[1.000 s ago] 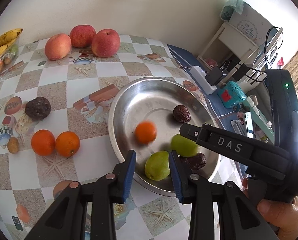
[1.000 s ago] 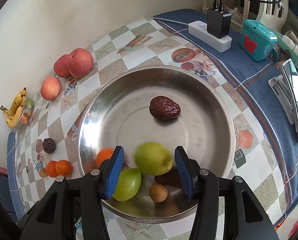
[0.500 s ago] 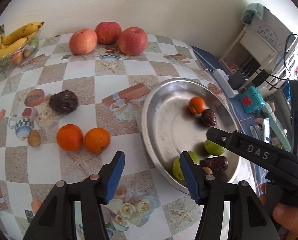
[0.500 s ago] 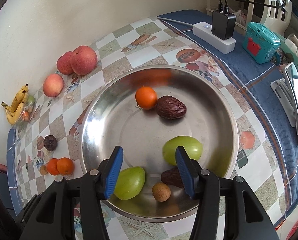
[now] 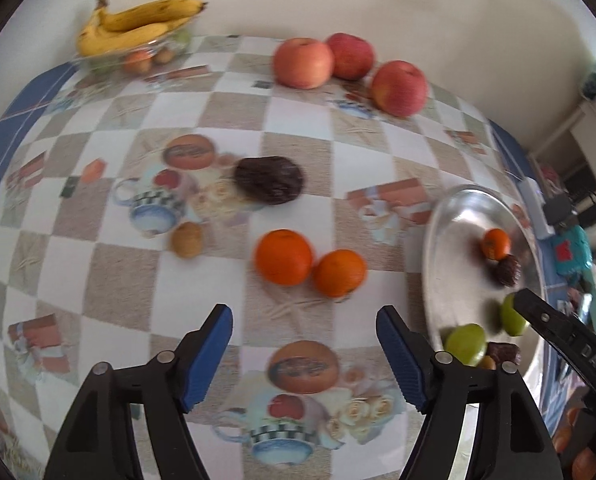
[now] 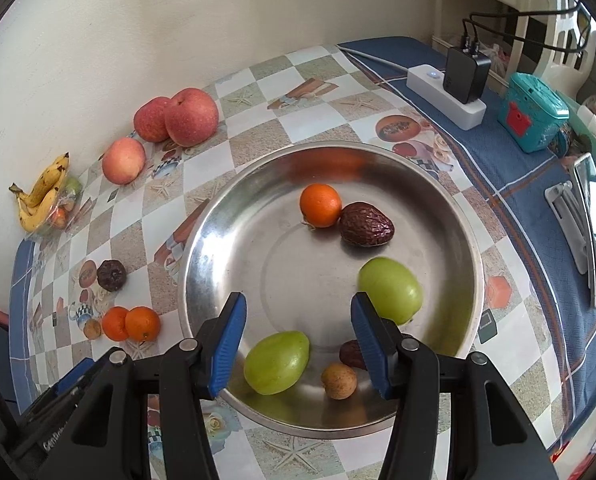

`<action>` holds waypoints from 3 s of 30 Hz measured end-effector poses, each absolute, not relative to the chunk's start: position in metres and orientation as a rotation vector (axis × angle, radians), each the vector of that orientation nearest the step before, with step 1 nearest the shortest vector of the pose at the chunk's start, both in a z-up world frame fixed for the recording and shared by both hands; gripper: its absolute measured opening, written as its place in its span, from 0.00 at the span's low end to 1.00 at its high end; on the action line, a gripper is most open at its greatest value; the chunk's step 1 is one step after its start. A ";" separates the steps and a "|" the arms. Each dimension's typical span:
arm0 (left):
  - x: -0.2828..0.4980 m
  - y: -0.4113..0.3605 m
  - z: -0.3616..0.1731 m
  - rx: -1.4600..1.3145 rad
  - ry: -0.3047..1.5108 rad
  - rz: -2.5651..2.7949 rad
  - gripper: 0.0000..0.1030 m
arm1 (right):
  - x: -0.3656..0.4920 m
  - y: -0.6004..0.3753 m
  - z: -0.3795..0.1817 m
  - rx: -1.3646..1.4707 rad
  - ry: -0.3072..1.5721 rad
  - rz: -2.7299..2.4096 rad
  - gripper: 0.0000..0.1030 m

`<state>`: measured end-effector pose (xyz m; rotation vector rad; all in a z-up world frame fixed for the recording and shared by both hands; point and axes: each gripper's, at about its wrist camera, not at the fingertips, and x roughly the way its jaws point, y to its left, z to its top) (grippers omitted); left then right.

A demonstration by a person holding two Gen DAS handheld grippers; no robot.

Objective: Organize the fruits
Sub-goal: 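Withdraw both open tools from the bowl toward the remaining fruit, then grasp the small brown round fruit with the left tool while the right tool grasps an orange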

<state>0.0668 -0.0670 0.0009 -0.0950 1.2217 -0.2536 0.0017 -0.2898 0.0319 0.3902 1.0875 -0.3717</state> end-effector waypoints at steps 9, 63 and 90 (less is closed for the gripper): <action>0.075 -0.026 0.000 -0.167 1.230 -0.117 0.80 | 0.010 -0.263 0.032 0.324 1.104 -0.307 0.54; 0.082 -0.012 0.006 -0.066 1.187 -0.048 1.00 | 0.020 -0.232 0.021 0.209 1.113 -0.255 0.90; 0.118 0.015 0.026 -0.211 1.071 -0.119 1.00 | 0.051 -0.178 0.033 0.212 0.982 0.018 0.73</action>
